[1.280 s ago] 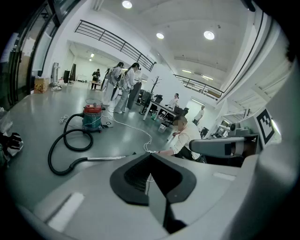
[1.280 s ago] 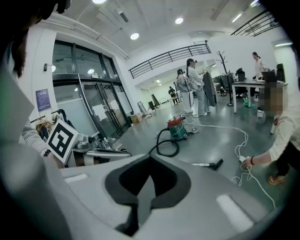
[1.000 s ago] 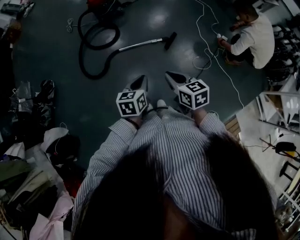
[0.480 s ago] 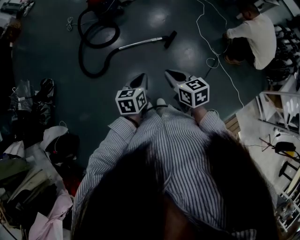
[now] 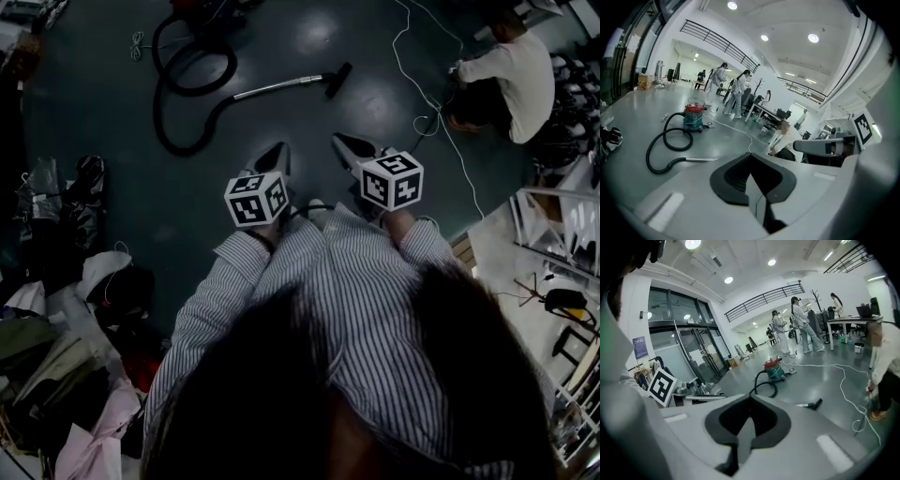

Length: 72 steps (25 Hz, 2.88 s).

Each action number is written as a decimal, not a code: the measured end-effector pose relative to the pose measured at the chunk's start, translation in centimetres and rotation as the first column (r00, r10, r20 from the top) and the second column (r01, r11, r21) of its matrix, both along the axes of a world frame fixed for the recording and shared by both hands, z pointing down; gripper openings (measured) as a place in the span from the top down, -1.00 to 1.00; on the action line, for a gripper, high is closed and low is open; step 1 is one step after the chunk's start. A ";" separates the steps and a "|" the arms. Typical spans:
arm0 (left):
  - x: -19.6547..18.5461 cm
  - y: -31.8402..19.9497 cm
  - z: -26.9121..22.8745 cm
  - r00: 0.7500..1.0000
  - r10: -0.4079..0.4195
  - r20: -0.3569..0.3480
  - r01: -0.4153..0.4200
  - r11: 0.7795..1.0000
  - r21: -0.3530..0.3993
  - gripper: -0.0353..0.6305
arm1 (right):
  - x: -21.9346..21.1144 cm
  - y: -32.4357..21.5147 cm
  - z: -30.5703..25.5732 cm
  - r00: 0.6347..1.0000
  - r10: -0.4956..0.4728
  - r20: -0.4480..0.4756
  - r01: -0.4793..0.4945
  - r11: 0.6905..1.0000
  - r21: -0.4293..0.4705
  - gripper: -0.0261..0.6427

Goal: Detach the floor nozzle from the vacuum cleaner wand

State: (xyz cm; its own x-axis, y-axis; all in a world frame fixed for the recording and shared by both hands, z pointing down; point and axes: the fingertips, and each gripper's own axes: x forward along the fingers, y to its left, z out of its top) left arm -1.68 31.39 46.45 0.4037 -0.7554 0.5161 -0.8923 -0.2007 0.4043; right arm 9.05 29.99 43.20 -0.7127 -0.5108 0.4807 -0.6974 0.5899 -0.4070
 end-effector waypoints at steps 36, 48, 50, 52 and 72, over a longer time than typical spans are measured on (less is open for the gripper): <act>-10.9 -35.9 6.2 0.997 0.076 0.002 -0.076 0.991 -0.106 0.88 | -6.4 -34.4 5.2 0.981 0.194 0.018 -0.190 0.973 -0.131 0.92; -10.2 -41.4 13.9 0.975 0.154 0.163 -0.145 0.987 -0.065 0.88 | -4.1 -40.6 13.0 0.989 0.139 -0.042 -0.144 0.976 -0.163 0.92; -9.9 -42.7 17.1 0.948 0.205 0.241 -0.199 0.979 -0.053 0.88 | -3.5 -41.4 16.1 0.989 0.140 -0.046 -0.146 0.973 -0.177 0.92; -9.7 -44.5 21.2 0.918 0.244 0.313 -0.243 0.969 -0.044 0.88 | -2.8 -43.0 19.7 0.989 0.138 -0.055 -0.146 0.973 -0.179 0.92; -4.9 -48.6 69.4 0.395 0.794 0.462 -0.715 0.582 -0.388 0.26 | 0.0 -51.3 54.2 0.987 0.158 0.003 -0.156 0.979 -0.130 0.92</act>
